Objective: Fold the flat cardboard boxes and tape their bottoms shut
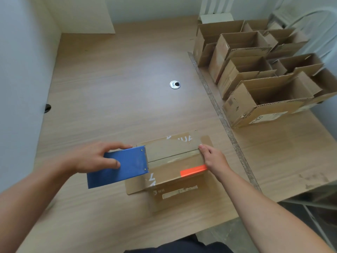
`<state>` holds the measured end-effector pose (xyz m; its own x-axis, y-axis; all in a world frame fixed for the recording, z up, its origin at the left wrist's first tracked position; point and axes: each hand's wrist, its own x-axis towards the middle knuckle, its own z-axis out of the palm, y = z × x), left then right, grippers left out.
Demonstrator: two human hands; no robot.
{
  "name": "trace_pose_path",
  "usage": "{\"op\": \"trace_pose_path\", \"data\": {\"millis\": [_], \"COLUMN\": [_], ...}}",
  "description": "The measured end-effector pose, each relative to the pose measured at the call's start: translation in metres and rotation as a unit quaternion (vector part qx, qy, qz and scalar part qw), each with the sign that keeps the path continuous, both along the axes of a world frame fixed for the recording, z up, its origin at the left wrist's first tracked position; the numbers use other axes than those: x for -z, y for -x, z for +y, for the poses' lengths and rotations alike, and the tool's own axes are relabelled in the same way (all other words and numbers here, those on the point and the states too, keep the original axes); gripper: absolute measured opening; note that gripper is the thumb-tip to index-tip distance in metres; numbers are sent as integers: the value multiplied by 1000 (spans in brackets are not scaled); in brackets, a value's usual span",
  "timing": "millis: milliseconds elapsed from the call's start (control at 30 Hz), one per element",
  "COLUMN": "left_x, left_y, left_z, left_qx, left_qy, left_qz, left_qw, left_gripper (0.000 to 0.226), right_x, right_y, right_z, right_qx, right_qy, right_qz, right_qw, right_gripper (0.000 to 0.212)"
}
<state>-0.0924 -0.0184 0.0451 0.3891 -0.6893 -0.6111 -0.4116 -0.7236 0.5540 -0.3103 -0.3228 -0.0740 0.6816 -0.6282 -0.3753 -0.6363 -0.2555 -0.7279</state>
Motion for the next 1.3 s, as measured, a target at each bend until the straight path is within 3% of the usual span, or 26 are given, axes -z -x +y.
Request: {"op": "trace_pose_path", "data": {"millis": [367,633,767,1067,1100,1167,1233,1300], "left_x": [19,35,42,66,67,69,71,71], "left_y": [-22,-43,-42,-25,-23,-20,-16,-8], "left_z": [30,56,52,30,30,32,36,38], "left_qx": [-22,-16,-27,-34,-36,-45,-58,-70], "left_qy": [15,-10,-17,-26,-27,-26,-25,-14], "left_qz": [103,111,132,104,97,89,89,92], "left_qw": [994,994,991,994,994,995,994,993], "left_gripper": [58,65,56,52,51,51,51,50], "right_x": [-12,-14,-20,-43,-43,-43,-50,-55], "right_y": [-4,-6,-7,-26,-30,-36,-38,-36], "right_z": [4,6,6,11,11,17,42,79], "right_qx": [41,52,53,139,138,84,5,-100], "right_qy": [-60,-80,-107,-197,-153,57,234,273], "right_qz": [18,39,55,113,112,146,144,119], "right_qw": [997,995,991,964,972,984,962,949], "right_gripper": [24,26,21,19,25,44,48,44]}}
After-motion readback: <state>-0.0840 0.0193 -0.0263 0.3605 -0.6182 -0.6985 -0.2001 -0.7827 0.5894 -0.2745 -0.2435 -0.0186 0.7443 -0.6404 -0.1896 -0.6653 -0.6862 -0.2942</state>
